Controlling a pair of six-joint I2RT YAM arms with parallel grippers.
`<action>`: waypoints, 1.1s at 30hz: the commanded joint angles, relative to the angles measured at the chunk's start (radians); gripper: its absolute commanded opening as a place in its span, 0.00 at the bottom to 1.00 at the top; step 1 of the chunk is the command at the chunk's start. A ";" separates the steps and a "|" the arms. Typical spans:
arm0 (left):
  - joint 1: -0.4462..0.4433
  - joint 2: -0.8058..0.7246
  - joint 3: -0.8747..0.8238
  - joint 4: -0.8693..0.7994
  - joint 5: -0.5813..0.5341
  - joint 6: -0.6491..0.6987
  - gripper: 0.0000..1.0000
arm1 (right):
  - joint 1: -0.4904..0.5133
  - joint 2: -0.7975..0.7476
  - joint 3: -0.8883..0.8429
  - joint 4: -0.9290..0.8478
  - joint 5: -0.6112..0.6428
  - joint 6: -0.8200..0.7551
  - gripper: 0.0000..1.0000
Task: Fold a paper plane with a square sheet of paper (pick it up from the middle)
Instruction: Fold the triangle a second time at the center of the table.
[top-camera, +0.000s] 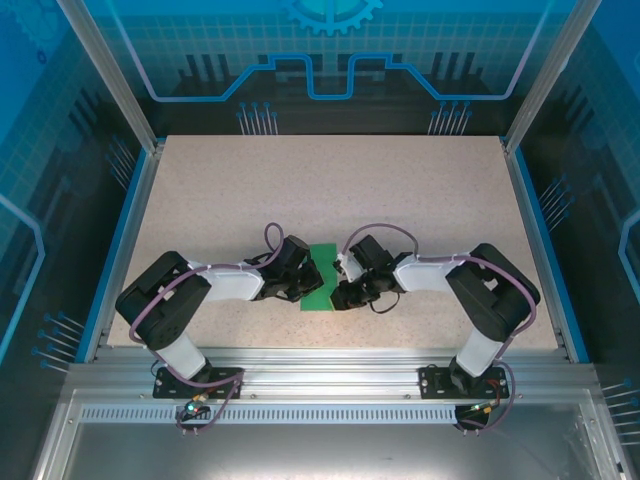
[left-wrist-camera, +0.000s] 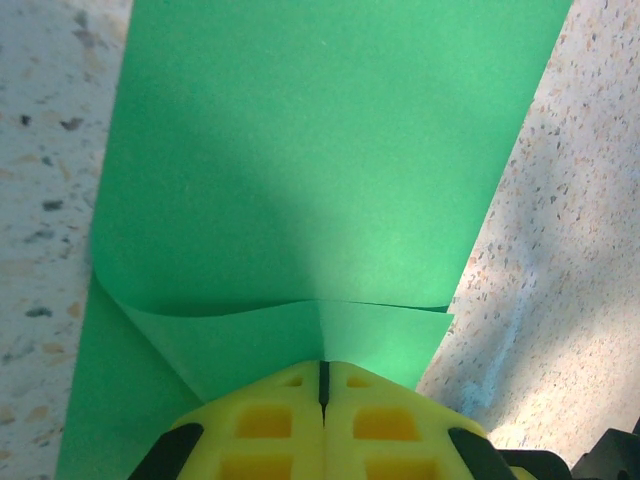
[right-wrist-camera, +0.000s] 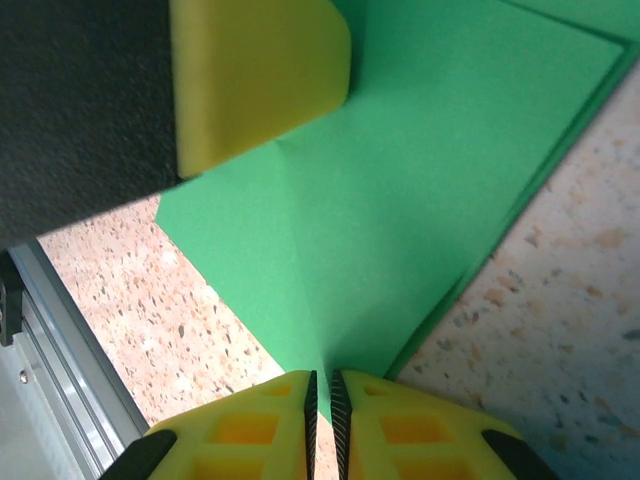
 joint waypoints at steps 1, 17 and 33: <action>0.007 -0.003 -0.020 -0.014 -0.019 0.000 0.00 | 0.023 -0.022 -0.029 -0.240 0.070 0.001 0.15; 0.007 0.001 -0.006 -0.013 -0.005 0.001 0.00 | 0.057 -0.066 0.172 -0.179 0.055 0.108 0.16; 0.017 -0.064 0.005 -0.043 -0.002 0.027 0.01 | 0.030 0.075 0.053 -0.167 0.101 0.109 0.12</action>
